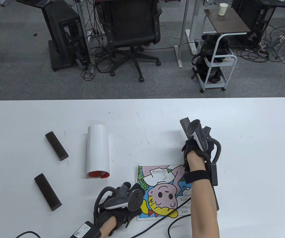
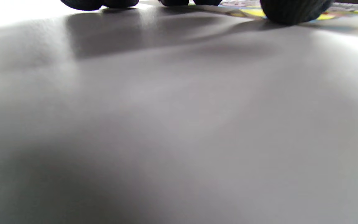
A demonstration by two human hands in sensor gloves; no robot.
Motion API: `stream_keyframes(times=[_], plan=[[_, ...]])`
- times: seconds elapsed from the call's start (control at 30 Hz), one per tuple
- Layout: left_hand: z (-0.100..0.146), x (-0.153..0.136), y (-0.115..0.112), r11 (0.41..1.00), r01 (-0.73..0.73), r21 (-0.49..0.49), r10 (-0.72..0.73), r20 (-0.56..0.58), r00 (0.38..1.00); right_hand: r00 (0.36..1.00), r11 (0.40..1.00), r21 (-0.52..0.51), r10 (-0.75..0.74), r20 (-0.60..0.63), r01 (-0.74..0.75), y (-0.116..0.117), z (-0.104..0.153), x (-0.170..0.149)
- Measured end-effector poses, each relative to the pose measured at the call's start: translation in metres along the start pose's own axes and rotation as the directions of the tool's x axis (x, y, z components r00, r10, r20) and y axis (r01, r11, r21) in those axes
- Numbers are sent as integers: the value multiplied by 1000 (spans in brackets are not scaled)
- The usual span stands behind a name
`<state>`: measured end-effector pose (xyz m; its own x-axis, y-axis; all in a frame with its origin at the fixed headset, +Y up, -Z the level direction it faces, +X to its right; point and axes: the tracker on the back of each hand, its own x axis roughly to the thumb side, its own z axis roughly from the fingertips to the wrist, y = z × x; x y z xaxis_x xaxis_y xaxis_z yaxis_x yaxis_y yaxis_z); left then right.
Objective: Unroll posters and secure with paperweights
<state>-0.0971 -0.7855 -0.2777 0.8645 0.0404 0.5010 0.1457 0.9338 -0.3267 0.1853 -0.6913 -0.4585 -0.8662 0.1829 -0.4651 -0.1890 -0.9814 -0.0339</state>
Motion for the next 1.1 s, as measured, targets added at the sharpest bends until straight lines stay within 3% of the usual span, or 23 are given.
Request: stream_keyframes(times=[0.13,0.23,0.33,0.43,0.57,0.67,0.77,0.87,1.1], plan=[[7,-10,9,990,-105,93,106,-10,994,986,992,-15,-124,111,126,-36,26,1],[17,-25,20,939,-272,211,280,-12,960,961,981,0,-192,198,196,-55,54,1],[30,-43,28,809,-483,335,501,38,865,921,962,47,-273,279,271,-63,82,-1],[45,-62,31,601,-666,443,692,129,710,874,926,139,-377,305,351,-60,113,-7],[55,-77,30,378,-786,488,805,246,540,851,885,262,-451,271,385,-39,141,-11],[57,-85,27,276,-835,475,849,287,444,892,902,309,-380,243,300,-8,159,-8],[57,-87,24,249,-851,462,864,291,411,922,909,357,-309,234,214,21,171,2],[56,-86,24,281,-840,465,856,275,438,941,909,398,-236,242,125,46,183,17],[55,-83,24,314,-825,470,844,261,469,948,930,356,-32,317,-88,79,210,52]])
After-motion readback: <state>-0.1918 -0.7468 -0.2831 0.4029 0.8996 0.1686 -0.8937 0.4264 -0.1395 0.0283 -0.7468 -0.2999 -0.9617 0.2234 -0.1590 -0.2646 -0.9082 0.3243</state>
